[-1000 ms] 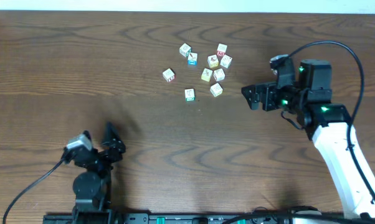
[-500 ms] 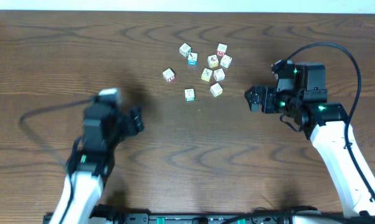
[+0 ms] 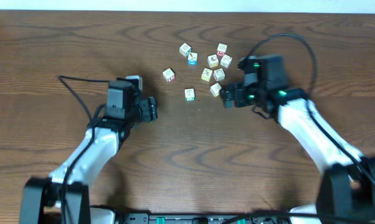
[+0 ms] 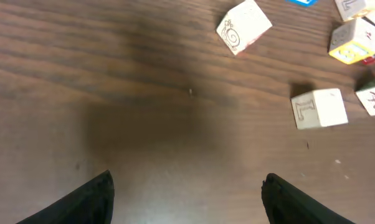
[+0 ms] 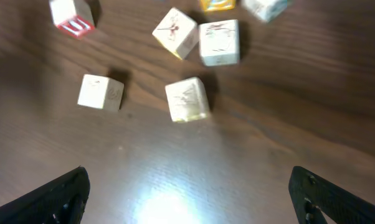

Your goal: Lift 3 blocks

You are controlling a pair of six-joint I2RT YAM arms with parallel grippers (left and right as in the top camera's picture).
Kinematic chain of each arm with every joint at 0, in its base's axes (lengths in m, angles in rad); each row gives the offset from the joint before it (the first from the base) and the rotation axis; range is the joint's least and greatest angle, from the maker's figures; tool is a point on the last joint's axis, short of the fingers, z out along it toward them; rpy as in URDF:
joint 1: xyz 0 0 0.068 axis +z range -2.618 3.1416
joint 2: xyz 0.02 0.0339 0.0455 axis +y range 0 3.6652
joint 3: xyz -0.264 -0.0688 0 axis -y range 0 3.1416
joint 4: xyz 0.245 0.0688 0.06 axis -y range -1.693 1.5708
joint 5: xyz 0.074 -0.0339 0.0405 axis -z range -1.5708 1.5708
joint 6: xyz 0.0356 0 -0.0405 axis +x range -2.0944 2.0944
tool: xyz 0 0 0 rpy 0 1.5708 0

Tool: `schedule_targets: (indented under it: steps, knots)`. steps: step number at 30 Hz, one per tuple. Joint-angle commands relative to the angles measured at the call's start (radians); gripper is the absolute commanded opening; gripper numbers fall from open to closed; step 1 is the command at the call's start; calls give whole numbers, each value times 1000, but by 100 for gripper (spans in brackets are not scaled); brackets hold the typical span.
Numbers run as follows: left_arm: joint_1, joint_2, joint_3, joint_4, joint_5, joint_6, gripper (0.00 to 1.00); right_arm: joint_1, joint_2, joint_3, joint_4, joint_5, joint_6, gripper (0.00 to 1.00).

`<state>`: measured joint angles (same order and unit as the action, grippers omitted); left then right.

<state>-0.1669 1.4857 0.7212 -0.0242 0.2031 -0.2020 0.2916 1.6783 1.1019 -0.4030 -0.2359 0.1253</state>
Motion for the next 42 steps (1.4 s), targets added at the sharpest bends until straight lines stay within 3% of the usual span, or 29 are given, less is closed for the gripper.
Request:
schedule_targets:
  steps: [1, 11, 24, 31, 33, 36, 42]
  knots:
    - [-10, 60, 97, 3, -14, 7, 76, 41, 113, 111, -16, 61, -86, 99]
    - [-122, 229, 254, 3, -164, 13, 76, 43, 274, 228, -83, 105, -233, 99]
    - [-85, 441, 457, 3, -166, 132, 76, 43, 304, 228, -69, 130, -325, 87]
    - [-85, 555, 552, 3, -121, 150, 75, 49, 330, 228, -13, 79, -325, 88]
    - [-85, 574, 561, 3, -117, 150, 71, 55, 338, 228, -6, 70, -325, 86]
    - [-86, 587, 560, 3, -118, 151, 54, 63, 348, 229, 1, 69, -325, 80]
    - [-86, 598, 560, 8, -118, 157, 41, 80, 381, 229, 14, 69, -325, 73]
